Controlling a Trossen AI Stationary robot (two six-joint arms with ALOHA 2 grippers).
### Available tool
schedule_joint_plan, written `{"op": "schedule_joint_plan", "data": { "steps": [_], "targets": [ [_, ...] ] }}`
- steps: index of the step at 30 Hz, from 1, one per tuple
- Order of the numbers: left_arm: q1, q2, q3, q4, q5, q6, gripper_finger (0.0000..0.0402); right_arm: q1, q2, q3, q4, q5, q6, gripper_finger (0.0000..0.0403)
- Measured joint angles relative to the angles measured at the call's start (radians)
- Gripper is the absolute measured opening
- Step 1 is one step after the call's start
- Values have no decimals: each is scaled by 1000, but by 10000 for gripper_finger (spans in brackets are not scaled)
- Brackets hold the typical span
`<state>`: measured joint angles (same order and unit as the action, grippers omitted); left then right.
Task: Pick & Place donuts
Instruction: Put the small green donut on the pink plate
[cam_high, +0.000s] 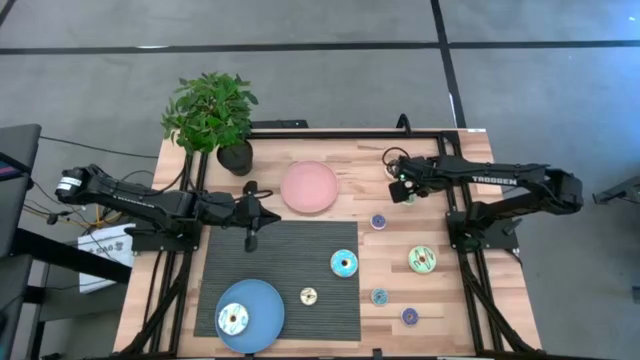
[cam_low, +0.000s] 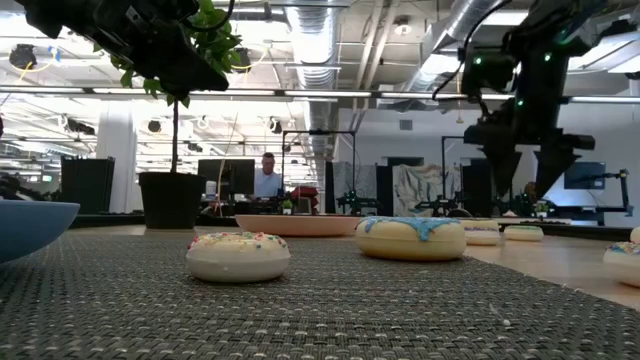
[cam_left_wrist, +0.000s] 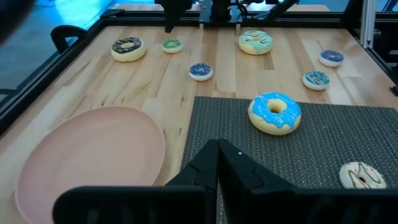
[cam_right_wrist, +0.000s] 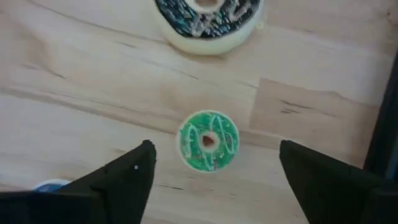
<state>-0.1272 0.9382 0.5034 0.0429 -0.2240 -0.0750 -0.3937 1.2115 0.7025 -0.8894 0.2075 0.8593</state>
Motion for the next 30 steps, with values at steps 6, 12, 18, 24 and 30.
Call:
{"op": "schedule_joint_plan", "data": {
  "steps": [6, 12, 18, 24, 30],
  "targets": [
    [0, 0, 0, 0, -17, 0, 0, -8, 71, -20, 33, -24, -20, 356],
    [0, 0, 0, 0, -18, 0, 0, -18, 150, -21, 112, -60, -30, 338],
    [0, 0, 0, -1, -18, -21, 0, -50, 222, -21, 122, -105, -49, 314],
    [0, 0, 0, -1, -18, -23, 0, -61, 231, -21, 124, -124, -54, 297],
    [0, 0, 0, -1, -18, -23, 0, -86, 231, -21, 119, -140, -71, 275]
  ]
}}
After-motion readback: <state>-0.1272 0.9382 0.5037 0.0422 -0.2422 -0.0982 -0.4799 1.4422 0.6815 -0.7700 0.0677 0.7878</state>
